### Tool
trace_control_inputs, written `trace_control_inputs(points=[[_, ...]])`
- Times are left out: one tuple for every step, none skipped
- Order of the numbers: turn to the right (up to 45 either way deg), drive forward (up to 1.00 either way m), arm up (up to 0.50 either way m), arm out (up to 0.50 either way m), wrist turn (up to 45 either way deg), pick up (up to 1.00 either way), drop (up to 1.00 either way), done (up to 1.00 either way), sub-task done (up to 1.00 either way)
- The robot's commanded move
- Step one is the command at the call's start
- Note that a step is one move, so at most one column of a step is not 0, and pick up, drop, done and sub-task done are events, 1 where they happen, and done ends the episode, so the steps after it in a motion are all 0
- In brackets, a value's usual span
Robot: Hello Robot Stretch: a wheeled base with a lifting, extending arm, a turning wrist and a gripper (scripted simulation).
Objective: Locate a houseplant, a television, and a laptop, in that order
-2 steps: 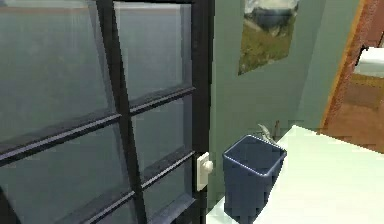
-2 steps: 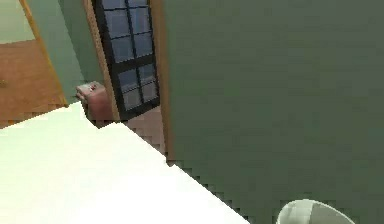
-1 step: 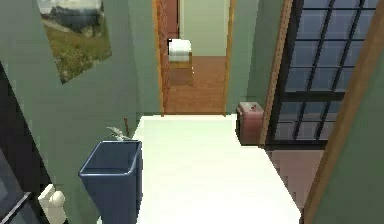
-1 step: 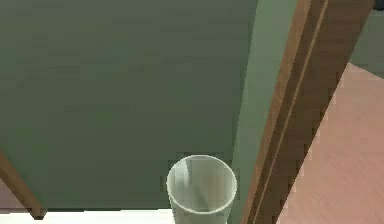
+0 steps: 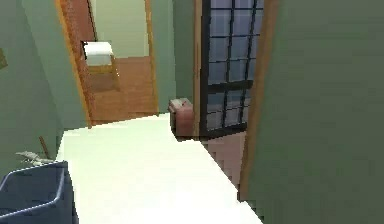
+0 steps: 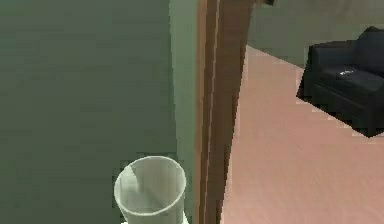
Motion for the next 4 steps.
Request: trace_control_inputs(points=[[0.0,1.0,0.0,0.0,0.0,0.0,0.0,0.0,0.0],[3.0,0.0,0.0,0.0,0.0,0.0,0.0,0.0,0.0],[0.0,0.45,0.0,0.0,0.0,0.0,0.0,0.0,0.0],[18.0,0.0,0.0,0.0,0.0,0.0,0.0,0.0,0.0]])
